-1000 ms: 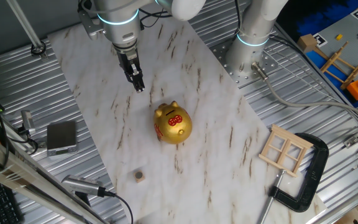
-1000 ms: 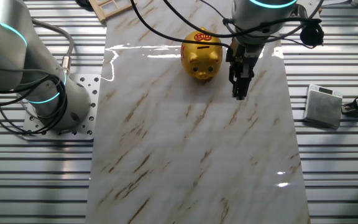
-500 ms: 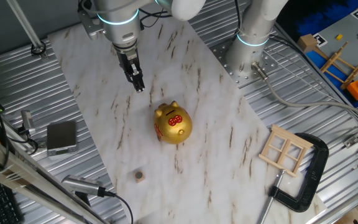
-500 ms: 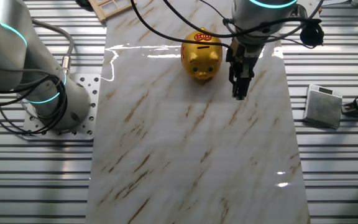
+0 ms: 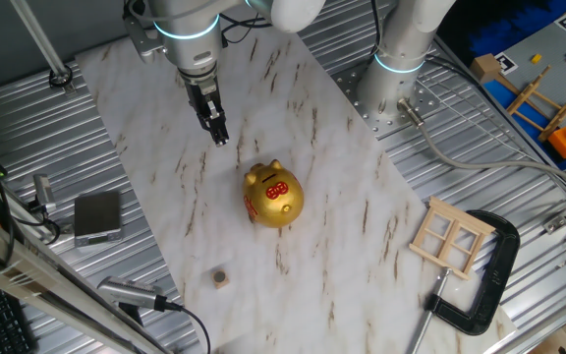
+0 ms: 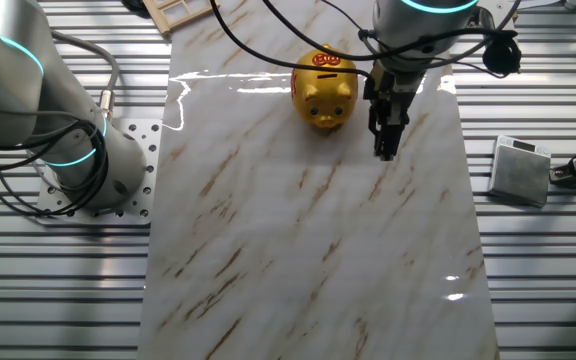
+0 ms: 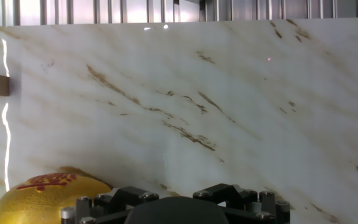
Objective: Drop coins into a piggy bank
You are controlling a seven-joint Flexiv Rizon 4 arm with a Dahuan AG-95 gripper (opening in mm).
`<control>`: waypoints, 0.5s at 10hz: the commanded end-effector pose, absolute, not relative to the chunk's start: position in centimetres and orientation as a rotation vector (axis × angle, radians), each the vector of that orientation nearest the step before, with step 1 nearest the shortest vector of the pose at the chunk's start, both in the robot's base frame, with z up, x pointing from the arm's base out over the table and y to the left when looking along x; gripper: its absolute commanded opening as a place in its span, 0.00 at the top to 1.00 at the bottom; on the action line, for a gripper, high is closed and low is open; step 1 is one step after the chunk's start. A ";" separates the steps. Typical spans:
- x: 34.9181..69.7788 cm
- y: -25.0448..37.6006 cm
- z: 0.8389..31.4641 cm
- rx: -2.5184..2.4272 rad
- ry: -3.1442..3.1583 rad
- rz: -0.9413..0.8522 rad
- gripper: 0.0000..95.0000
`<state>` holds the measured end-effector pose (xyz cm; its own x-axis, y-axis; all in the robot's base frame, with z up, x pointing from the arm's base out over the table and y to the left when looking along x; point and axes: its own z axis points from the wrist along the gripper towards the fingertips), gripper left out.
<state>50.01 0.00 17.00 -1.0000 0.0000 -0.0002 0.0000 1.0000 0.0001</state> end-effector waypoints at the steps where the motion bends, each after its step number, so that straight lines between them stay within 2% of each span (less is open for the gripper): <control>1: 50.0 0.0 17.0 -0.250 3.130 0.034 1.00; 5: 50.0 0.0 17.0 -0.249 3.135 0.015 1.00</control>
